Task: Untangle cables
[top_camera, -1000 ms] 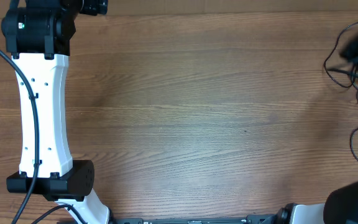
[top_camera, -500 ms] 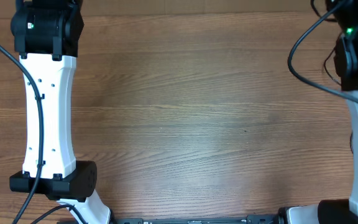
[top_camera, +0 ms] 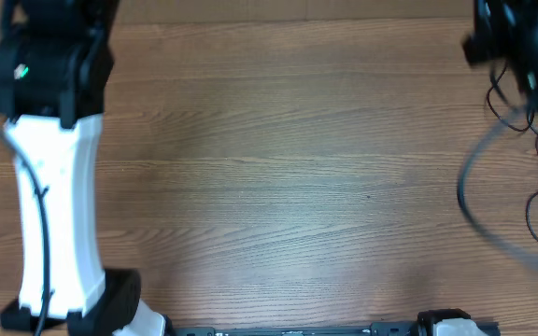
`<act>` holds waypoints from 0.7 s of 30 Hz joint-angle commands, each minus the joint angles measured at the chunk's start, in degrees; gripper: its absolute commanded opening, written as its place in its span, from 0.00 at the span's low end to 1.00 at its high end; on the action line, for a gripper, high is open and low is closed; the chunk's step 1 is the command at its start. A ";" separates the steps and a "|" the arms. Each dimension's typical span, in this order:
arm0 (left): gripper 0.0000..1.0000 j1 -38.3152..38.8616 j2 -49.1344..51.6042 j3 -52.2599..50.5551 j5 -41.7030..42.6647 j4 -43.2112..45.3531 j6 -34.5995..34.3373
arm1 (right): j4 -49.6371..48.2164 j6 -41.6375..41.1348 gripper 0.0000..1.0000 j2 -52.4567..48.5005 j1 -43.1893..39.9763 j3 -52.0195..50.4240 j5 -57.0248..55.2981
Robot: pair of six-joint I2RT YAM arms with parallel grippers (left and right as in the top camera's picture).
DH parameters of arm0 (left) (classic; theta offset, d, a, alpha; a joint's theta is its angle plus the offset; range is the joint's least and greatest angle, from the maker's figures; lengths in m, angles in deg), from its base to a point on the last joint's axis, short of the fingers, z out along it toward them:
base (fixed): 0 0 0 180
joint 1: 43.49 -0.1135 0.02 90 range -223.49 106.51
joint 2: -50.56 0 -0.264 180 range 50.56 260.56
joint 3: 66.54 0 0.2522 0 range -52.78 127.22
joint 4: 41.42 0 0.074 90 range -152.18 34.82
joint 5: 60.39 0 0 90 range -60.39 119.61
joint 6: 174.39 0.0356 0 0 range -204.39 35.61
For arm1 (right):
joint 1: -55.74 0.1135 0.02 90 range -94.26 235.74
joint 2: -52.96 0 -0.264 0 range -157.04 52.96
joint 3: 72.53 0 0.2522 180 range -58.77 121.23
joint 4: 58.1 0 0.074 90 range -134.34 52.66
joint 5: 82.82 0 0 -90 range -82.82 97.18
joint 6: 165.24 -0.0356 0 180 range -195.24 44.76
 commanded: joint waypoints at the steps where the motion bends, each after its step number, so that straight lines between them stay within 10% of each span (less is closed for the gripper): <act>1: 1.00 0.37 -5.03 -0.63 -0.74 -0.57 0.61 | -2.40 0.39 0.05 13.46 -0.09 -8.31 -0.42; 10: 1.00 0.37 -9.84 -0.63 -2.29 -5.57 -0.90 | -6.91 0.17 0.07 43.25 -0.11 -18.08 3.37; 21: 1.00 0.37 -12.61 -0.63 -4.81 -10.29 -0.61 | -5.66 0.22 0.08 55.08 -0.09 -16.17 6.62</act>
